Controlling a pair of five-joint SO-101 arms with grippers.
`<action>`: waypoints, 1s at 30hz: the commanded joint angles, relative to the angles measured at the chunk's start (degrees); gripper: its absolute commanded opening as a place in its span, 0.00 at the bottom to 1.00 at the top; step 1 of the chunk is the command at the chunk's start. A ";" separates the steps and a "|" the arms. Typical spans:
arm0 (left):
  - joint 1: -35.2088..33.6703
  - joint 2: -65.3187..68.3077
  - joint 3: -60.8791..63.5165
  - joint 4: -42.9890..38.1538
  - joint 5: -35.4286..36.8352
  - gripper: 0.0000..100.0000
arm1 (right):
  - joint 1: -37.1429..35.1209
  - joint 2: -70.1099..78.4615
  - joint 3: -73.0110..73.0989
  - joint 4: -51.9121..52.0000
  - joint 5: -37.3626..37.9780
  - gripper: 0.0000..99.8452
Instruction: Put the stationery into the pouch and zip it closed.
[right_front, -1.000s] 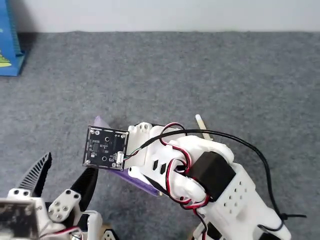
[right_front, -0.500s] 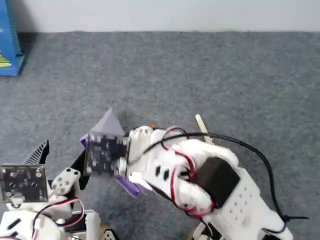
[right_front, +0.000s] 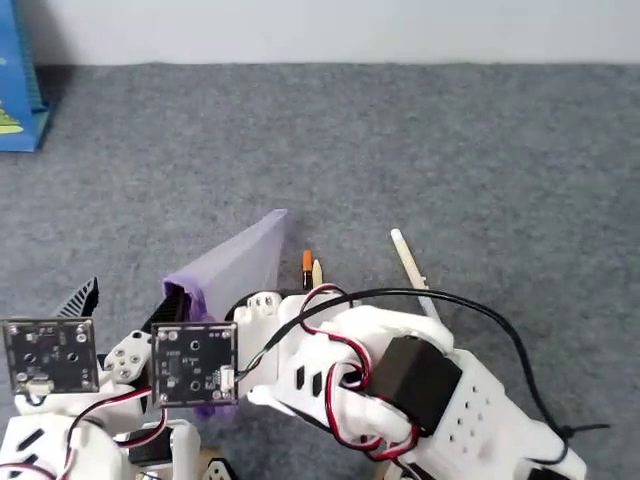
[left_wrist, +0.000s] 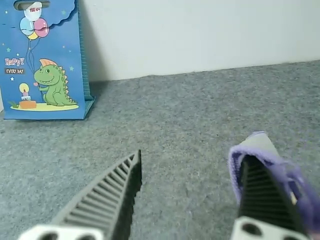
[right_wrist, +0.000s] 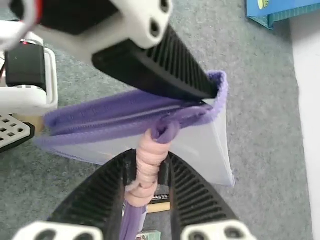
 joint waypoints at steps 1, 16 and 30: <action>-0.35 0.79 1.01 -0.18 -0.88 0.30 | -1.54 -1.98 0.26 0.57 2.20 0.01; 0.00 0.88 3.74 -2.64 -5.98 0.08 | -3.82 -2.15 2.64 0.66 2.46 0.01; -0.53 1.05 10.24 -4.22 -8.00 0.01 | -3.38 -19.21 2.81 15.16 2.02 0.01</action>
